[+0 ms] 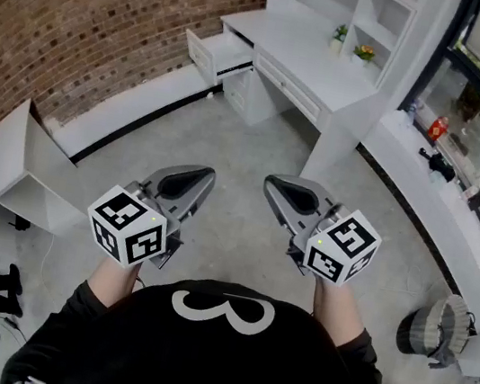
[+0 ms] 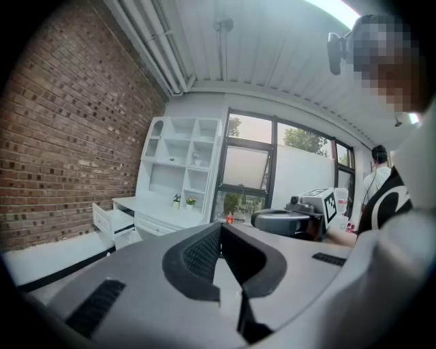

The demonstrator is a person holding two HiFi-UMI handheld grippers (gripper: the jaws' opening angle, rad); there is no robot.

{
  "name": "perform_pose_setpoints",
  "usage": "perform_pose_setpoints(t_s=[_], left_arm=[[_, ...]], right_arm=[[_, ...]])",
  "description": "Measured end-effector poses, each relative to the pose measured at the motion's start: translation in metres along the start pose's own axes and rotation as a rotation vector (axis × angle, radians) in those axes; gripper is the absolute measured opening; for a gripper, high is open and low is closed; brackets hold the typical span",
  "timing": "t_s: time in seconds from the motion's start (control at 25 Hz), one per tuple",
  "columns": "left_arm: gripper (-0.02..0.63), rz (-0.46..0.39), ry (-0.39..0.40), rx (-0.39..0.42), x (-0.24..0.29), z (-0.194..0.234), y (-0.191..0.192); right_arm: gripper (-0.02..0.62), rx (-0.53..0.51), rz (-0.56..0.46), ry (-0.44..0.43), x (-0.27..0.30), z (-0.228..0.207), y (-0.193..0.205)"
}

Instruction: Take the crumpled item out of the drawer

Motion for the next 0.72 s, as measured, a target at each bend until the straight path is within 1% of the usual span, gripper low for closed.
perform_pose_setpoints(t_s=[0.12, 0.28, 0.48, 0.56, 0.6, 0.72], left_arm=[[0.002, 0.001, -0.002, -0.011, 0.001, 0.001, 0.002], [0.002, 0.005, -0.004, -0.017, 0.001, 0.003, 0.004], [0.002, 0.001, -0.022, -0.021, -0.005, 0.006, 0.004], [0.002, -0.004, -0.032, -0.022, -0.008, 0.008, 0.002], [0.002, -0.007, -0.036, -0.022, -0.009, 0.009, 0.001], [0.002, -0.010, -0.048, -0.019, -0.013, 0.012, 0.000]], right_arm=[[0.008, 0.004, -0.002, 0.001, -0.001, 0.001, 0.000], [0.009, 0.025, -0.017, 0.023, -0.005, -0.002, 0.002], [0.008, -0.009, -0.047, 0.057, -0.008, -0.005, -0.005], [0.009, -0.019, -0.051, 0.057, -0.006, -0.006, -0.009], [0.023, -0.023, -0.051, 0.053, -0.004, -0.006, -0.010], [0.103, -0.035, -0.049, 0.045, 0.000, -0.006, -0.012]])
Point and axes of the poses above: the fingertips, and each gripper's own axes: x forward along the fingers, z to its left, y out of its underside, the point moved 8 cm from there along -x, backward along the fingers, and after that the axes turned 13 degrees about -y, right-handed, at the moved point
